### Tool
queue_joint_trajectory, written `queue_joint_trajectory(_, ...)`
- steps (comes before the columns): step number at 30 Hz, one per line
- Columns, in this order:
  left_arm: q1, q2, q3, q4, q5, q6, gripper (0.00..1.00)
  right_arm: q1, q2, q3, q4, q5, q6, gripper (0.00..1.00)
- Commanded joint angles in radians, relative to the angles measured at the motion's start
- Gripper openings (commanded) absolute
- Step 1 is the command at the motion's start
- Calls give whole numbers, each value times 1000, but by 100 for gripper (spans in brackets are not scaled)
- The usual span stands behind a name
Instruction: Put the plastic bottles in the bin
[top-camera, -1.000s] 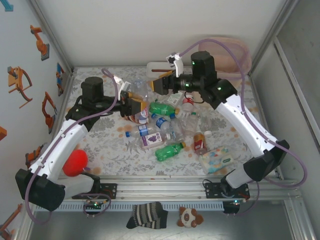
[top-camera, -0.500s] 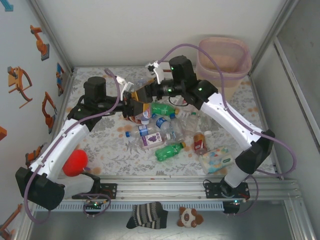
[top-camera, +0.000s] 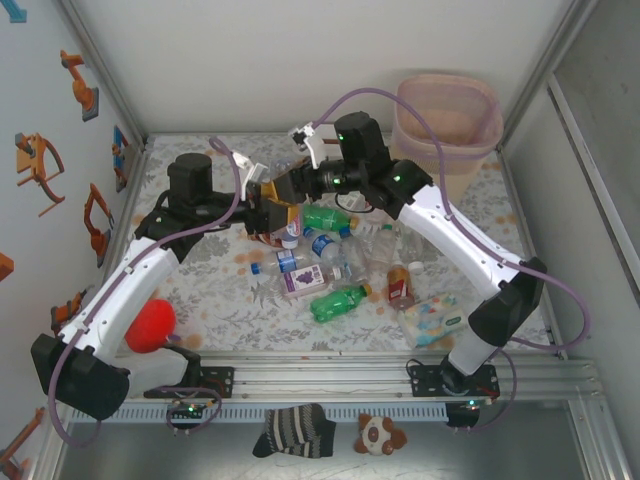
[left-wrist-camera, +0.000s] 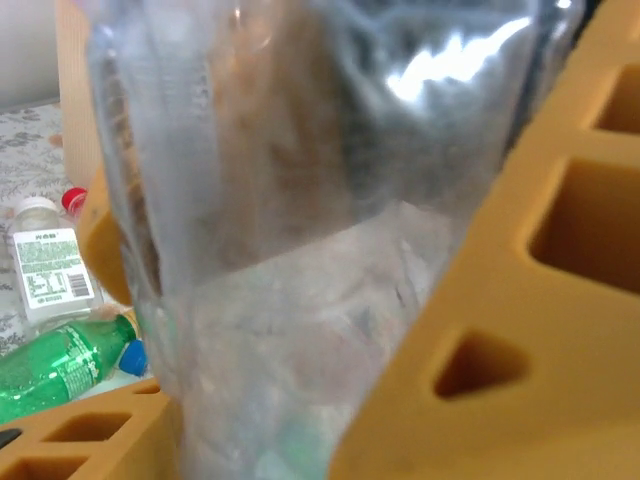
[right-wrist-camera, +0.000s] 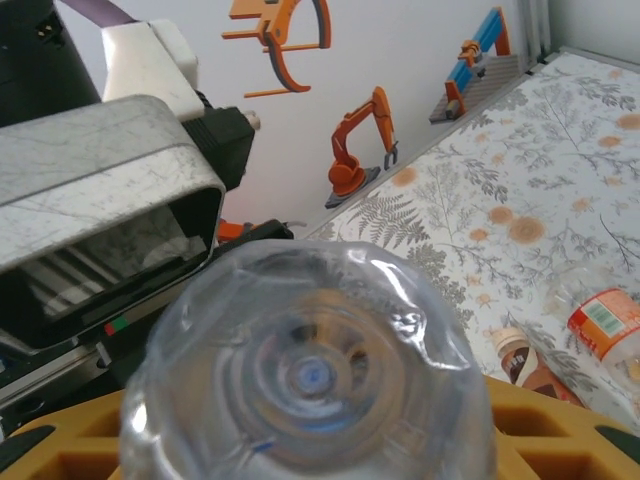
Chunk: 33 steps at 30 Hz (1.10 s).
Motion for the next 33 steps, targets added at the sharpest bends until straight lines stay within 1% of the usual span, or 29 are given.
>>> queue_joint_trajectory(1, -7, -20, 25, -9, -26, 8, 68, -3, -38, 25, -12, 77, -8, 49)
queue_joint_trajectory(5, -1, -58, 8, -38, -79, 29, 72, -38, -51, 34, -28, 110, -3, 49)
queue_joint_trajectory(11, 28, -104, -4, -134, -172, 63, 73, -135, -85, 50, -63, 183, -20, 50)
queue_joint_trajectory(15, 73, -138, -15, -190, -247, 71, 74, -233, -99, 78, -100, 226, -19, 50)
queue_joint_trajectory(20, 157, -173, -18, -281, -309, 98, 73, -358, -116, 117, -109, 270, -20, 50)
queue_joint_trajectory(23, 181, -189, -18, -343, -361, 145, 73, -419, -108, 166, -120, 320, -39, 50)
queue_joint_trajectory(26, 199, -202, -30, -387, -407, 184, 74, -458, -78, 243, -153, 401, -90, 50)
queue_joint_trajectory(30, 234, -225, -100, -359, -491, 201, 73, -487, -20, 345, -186, 532, -175, 50)
queue_joint_trajectory(33, 259, -237, -160, -311, -524, 198, 74, -516, 27, 406, -193, 590, -212, 50)
